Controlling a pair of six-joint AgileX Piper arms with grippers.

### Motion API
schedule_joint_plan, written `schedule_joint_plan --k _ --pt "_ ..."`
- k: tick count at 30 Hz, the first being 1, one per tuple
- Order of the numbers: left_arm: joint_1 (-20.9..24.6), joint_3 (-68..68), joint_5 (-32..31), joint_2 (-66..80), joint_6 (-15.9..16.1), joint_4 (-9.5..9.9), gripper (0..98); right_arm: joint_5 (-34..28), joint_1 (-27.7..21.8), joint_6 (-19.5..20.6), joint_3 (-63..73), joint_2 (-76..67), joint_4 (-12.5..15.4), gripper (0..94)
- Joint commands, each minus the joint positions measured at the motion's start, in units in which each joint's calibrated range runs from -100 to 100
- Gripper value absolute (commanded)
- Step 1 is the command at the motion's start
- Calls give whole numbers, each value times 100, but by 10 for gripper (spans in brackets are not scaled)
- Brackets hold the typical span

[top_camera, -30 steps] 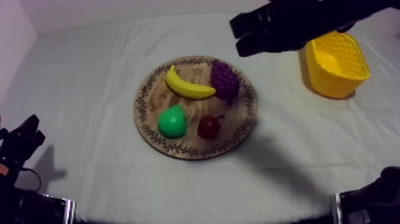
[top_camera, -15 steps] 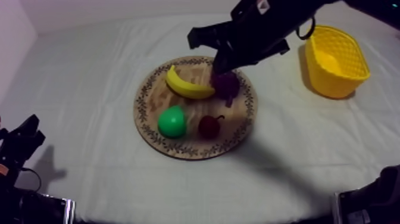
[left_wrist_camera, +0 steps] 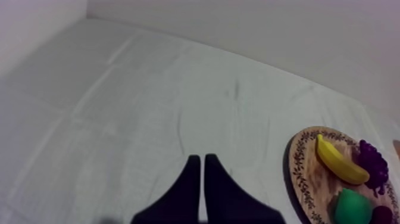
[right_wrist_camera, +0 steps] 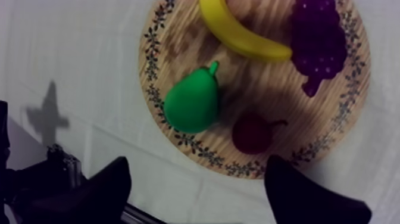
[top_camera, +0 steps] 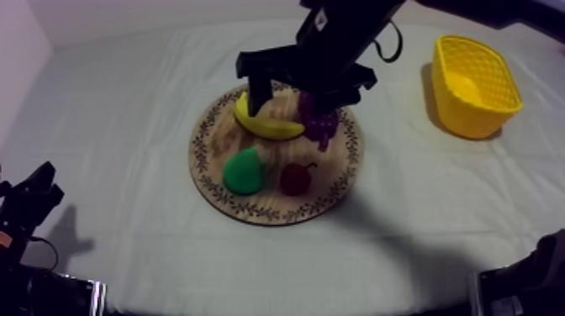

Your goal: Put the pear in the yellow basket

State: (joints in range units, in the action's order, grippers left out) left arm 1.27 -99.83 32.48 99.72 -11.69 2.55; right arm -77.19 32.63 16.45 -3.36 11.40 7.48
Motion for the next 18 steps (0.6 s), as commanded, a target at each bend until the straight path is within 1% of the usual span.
schedule_joint_plan --k 1,3,6,11,18 --pt "0 5 1 2 -1 1 1 -128 24 35 170 189 45 843" --pt "0 5 1 2 -1 1 1 -257 55 68 354 389 71 876" --pt "0 5 1 2 -1 1 1 -333 90 93 574 684 114 898" --pt "0 5 1 2 -1 1 1 -300 153 125 939 1242 169 899" --pt "0 5 1 2 -1 1 1 -232 266 180 1406 2106 160 897"
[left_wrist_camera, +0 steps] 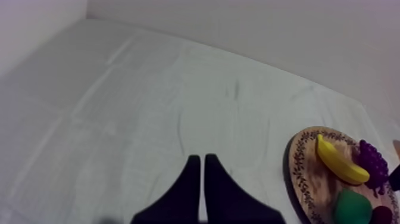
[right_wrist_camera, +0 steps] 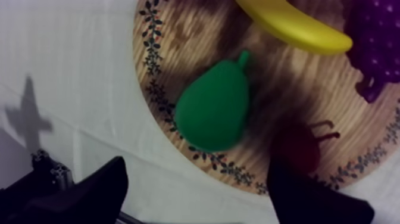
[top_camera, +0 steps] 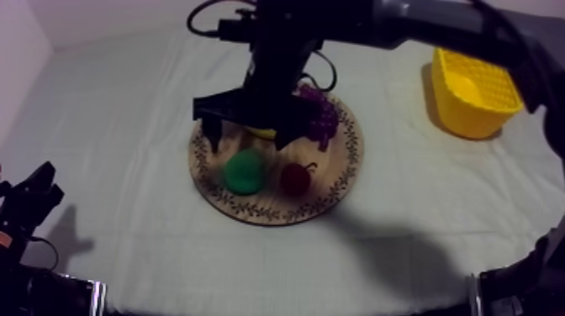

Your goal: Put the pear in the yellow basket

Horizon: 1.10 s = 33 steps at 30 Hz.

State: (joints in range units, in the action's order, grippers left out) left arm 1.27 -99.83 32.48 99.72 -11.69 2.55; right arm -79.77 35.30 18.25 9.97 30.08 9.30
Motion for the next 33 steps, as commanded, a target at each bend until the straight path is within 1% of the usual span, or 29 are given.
schedule_joint_plan --k 1,12,22,27,31,33 --pt "0 5 1 2 -1 1 1 46 4 5 134 356 -26 897" --pt "0 5 1 2 -1 1 1 71 1 69 749 1242 -94 888" --pt "0 5 1 2 -1 1 1 148 30 56 842 1584 -127 833" --pt "0 5 1 2 -1 1 1 122 37 -8 888 1625 -147 694" --pt "0 5 1 2 -1 1 1 119 38 -69 877 1633 -152 525" --pt "0 5 1 2 -1 1 1 110 38 -87 862 1634 -164 461"
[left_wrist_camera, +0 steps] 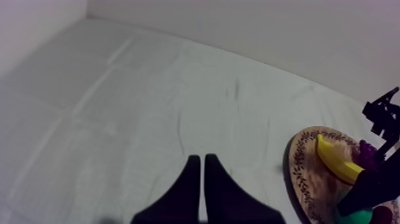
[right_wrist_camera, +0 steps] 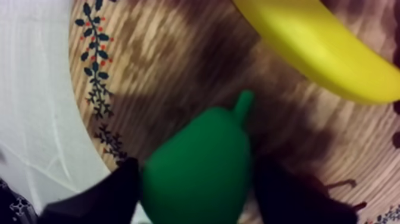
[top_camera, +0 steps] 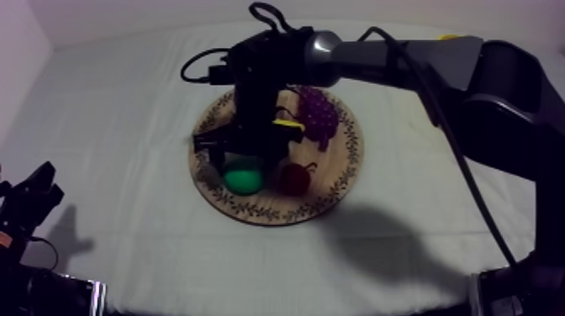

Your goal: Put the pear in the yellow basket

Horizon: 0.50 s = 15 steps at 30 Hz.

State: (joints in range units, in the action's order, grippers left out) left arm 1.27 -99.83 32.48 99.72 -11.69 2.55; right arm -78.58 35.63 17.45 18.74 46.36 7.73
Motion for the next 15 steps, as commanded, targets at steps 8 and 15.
schedule_joint_plan --k 8,15 --pt "0 5 1 2 -1 1 1 -148 -35 -55 -102 -99 -75 364" --pt "0 5 1 2 -1 1 1 -318 -333 -227 -414 -1113 -217 383"
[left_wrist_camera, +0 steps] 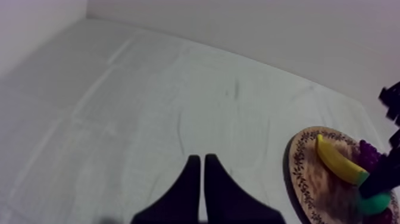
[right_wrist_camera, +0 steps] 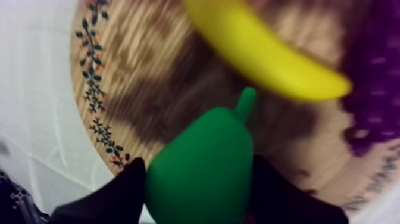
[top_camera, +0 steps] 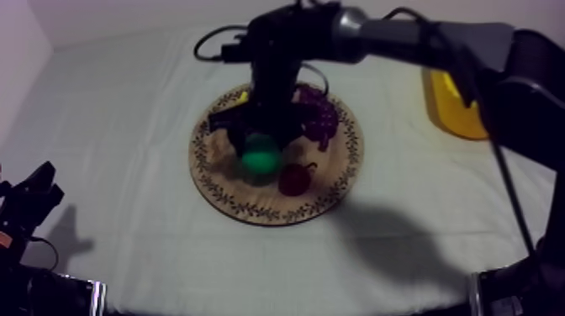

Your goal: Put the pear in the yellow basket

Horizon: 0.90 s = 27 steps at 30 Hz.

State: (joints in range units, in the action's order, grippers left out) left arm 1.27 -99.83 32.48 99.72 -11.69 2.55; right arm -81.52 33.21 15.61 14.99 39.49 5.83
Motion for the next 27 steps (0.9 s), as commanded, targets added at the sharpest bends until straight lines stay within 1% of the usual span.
schedule_joint_plan --k 1,7,13,21,27 --pt "0 5 1 2 -1 1 1 -72 -166 -86 -75 -647 -53 388" --pt "0 5 1 2 -1 1 1 -317 -806 -411 -81 -1838 -197 401" --pt "0 5 1 2 -1 1 1 -288 -1624 -720 -64 -2490 -359 401" --pt "0 5 1 2 -1 1 1 280 -2821 -1085 -400 -2800 -510 403" --pt "0 5 1 2 -1 1 1 724 -3407 -1190 -794 -2750 -655 395"
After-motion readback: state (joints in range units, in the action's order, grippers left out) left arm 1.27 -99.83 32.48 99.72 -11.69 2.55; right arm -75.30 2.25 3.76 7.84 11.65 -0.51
